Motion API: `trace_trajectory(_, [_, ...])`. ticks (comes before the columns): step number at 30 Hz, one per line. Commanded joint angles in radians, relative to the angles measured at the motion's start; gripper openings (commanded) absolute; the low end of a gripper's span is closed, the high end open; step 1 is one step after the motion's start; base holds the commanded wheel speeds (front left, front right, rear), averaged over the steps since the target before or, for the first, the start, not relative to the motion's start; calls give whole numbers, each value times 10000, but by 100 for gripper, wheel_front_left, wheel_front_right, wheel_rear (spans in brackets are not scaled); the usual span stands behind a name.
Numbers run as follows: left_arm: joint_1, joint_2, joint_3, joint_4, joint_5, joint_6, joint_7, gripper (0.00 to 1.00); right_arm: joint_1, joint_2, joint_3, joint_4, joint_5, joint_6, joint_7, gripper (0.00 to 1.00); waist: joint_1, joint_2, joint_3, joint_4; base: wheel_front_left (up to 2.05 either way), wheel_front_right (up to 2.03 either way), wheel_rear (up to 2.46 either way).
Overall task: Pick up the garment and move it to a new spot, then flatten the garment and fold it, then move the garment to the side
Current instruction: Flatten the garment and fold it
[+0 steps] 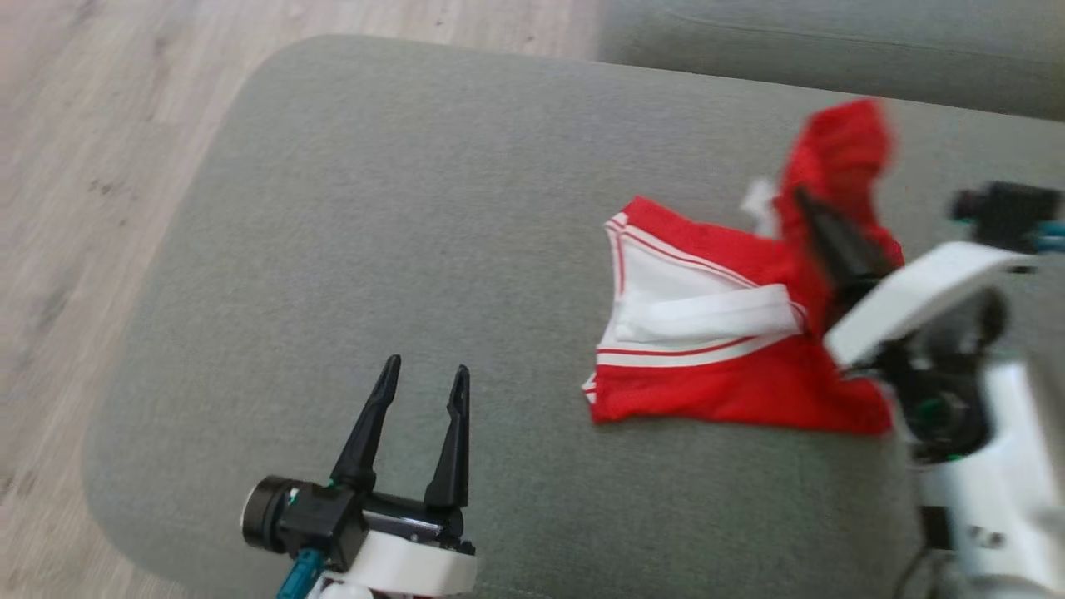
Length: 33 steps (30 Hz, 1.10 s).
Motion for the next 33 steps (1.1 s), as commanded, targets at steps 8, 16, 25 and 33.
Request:
trace_trajectory(8, [-454, -332, 466, 43, 189, -254, -51, 100, -624, 809, 1593, 1108, -121, 67, 128, 100, -1, 0, 153, 864, 0, 0, 0])
trace_trajectory(16, [-371, -455, 777, 152, 303, -305, -51, 100, -670, 552, 1430, 740, 311, 67, -1396, 100, -1, 0, -163, 698, 0, 0, 0])
trace_trajectory(25, [24, -390, 1207, 245, 331, -382, -51, 100, 463, -688, 469, 291, 49, 67, -3712, 100, -1, 0, -1043, -68, 0, 0, 0])
trace_trajectory(33, [489, -349, 1555, 468, 102, -406, -51, 100, 2319, -1108, 470, 937, -1227, 67, -6362, 100, -1, 0, -1716, -585, 0, 0, 0])
